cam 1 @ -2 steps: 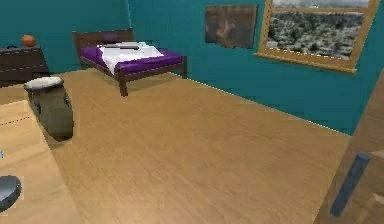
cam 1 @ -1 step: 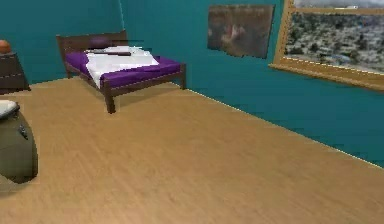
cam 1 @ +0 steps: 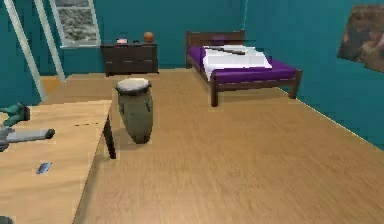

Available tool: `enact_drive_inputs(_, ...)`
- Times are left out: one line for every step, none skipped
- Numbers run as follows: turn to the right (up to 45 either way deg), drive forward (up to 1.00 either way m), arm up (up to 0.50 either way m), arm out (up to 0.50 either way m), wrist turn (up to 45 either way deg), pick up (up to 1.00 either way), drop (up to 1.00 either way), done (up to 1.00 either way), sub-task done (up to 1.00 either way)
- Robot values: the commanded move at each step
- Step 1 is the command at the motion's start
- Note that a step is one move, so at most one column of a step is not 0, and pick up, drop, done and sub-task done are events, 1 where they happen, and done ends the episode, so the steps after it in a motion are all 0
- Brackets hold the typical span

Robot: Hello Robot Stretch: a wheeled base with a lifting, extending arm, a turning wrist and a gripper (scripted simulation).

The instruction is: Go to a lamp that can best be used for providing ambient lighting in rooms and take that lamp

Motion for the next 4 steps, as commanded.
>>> enact_drive_inputs(0.0,1.00,0.00,0.00,0.0,0.00,0.00,0.00,0.00)
enact_drive_inputs(0.0,0.90,0.00,0.00,0.0,0.00,0.00,0.00,0.00)
enact_drive_inputs(-15.0,0.00,0.00,0.00,0.0,0.00,0.00,0.00,0.00)
enact_drive_inputs(0.0,0.60,0.00,0.00,0.0,0.00,0.00,0.00,0.00)
